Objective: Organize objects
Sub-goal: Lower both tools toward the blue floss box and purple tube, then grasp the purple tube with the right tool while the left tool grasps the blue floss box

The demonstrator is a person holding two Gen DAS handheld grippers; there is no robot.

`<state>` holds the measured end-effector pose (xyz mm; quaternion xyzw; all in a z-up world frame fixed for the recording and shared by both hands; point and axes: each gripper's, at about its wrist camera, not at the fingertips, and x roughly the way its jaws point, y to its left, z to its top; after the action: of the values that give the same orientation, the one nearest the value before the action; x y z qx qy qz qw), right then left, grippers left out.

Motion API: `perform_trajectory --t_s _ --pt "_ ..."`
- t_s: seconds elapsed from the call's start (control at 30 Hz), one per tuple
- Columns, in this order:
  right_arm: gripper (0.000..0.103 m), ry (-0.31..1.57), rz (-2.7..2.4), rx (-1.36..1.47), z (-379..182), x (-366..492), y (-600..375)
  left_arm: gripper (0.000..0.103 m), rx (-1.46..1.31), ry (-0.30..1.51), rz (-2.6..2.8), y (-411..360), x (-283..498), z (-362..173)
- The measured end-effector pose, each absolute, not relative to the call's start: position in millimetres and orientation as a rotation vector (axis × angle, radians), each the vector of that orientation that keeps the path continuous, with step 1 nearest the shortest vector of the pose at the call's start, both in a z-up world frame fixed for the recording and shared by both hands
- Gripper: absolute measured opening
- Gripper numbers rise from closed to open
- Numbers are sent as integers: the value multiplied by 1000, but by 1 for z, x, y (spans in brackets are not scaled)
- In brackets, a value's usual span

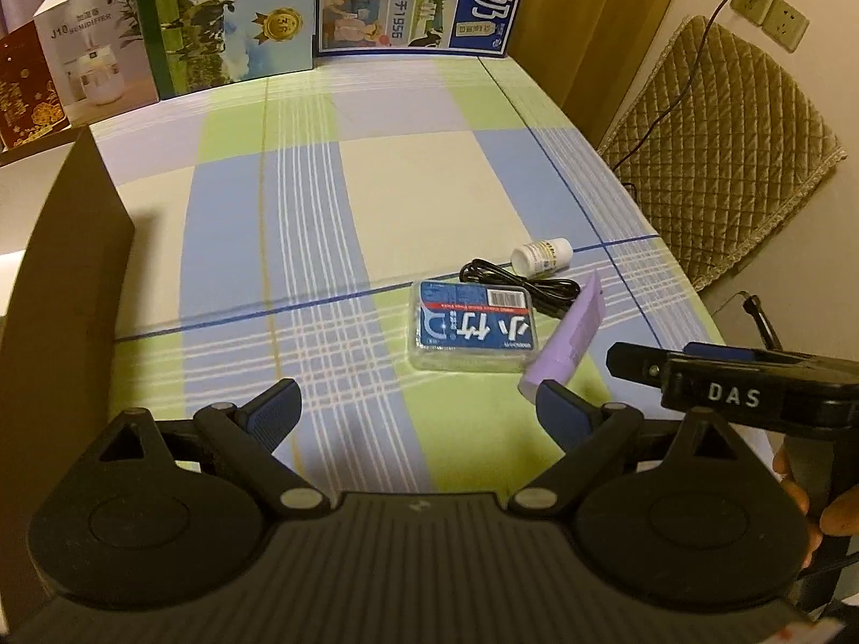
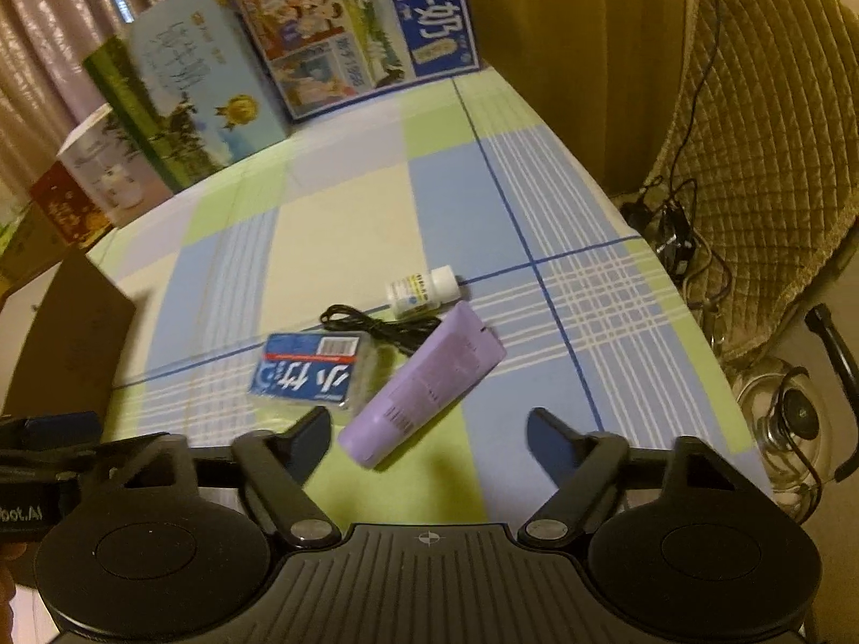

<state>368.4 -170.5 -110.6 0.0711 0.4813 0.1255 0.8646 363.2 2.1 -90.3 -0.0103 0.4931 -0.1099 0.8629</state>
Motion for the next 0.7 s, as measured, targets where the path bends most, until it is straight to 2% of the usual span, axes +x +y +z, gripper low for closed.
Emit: perform_trajectory --t_s 0.1,0.2,0.57,0.7 --pt "60 1022 246 164 -120 378 -167 92 -20 1042 -227 1 372 -97" --pt "54 1030 239 175 -128 387 -163 92 -15 1051 -224 1 381 -103" --pt "51 1077 218 185 -154 409 -152 92 -16 1075 -238 -4 400 -118" --pt "44 1077 213 126 -156 411 -149 92 -16 1078 -242 -9 405 -122"
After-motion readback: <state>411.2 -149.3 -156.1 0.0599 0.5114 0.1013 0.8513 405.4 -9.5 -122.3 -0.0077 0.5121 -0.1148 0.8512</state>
